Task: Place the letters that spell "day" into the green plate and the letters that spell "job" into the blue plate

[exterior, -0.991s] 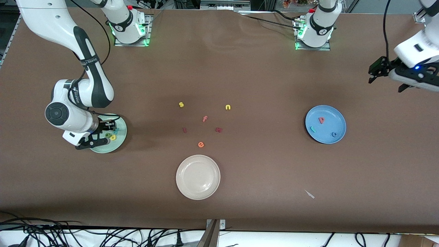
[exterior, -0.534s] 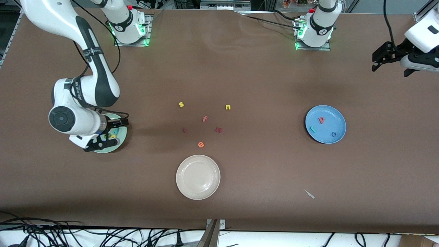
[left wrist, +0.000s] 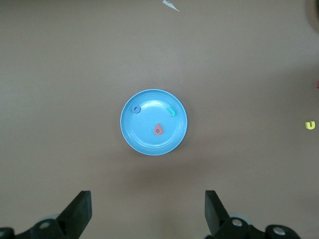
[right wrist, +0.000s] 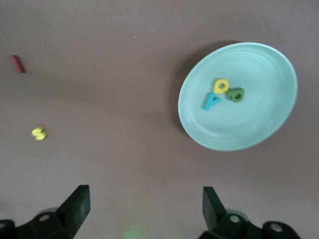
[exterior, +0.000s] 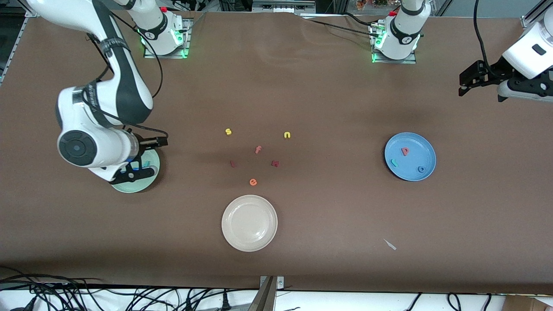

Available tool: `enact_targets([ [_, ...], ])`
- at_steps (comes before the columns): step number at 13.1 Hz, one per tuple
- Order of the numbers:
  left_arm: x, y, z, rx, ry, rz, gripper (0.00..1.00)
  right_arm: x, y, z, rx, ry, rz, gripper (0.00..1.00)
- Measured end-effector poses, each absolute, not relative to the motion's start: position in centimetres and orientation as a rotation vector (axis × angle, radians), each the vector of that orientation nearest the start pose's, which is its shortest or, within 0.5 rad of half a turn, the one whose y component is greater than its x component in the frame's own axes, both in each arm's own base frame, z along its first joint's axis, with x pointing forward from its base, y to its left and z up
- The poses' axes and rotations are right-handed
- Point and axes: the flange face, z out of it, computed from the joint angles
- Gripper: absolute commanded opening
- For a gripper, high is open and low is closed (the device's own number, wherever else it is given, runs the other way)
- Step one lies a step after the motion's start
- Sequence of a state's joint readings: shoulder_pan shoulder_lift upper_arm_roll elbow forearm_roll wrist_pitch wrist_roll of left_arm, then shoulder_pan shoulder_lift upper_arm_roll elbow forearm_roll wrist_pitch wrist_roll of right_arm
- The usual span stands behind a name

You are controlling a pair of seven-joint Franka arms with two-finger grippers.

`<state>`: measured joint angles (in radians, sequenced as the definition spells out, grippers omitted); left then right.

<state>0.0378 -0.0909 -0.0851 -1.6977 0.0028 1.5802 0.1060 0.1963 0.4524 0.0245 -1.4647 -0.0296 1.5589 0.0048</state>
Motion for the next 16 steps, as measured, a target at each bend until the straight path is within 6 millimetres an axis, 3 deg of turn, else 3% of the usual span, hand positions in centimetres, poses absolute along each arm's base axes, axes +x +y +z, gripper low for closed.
enact_targets([
  [4, 52.6, -3.3, 61.5, -3.127, 0.164, 0.061, 1.0, 61.4, 13.3, 48.9, -3.145, -0.345, 0.406, 1.0],
  [7, 52.5, -3.6, 61.5, -3.127, 0.159, 0.076, 1.0, 58.8, 12.5, 57.1, -3.156, -0.334, 0.203, 1.0],
  [9, 52.5, -3.6, 61.5, -3.127, 0.154, 0.076, 1.0, 56.6, 10.9, 61.7, -3.159, -0.302, 0.119, 1.0],
  [10, 52.5, -3.5, 61.5, -3.127, 0.149, 0.077, 1.0, 55.8, 9.3, 63.1, -3.161, -0.261, 0.099, 1.0],
  [12, 52.5, -3.2, 61.5, -3.128, 0.135, 0.078, 1.0, 55.1, 6.9, 63.4, -3.161, -0.196, 0.109, 1.0],
  [16, 52.5, -2.9, 61.5, -3.129, 0.126, 0.079, 1.0, 55.5, 6.3, 60.5, -3.162, -0.179, 0.138, 1.0],
])
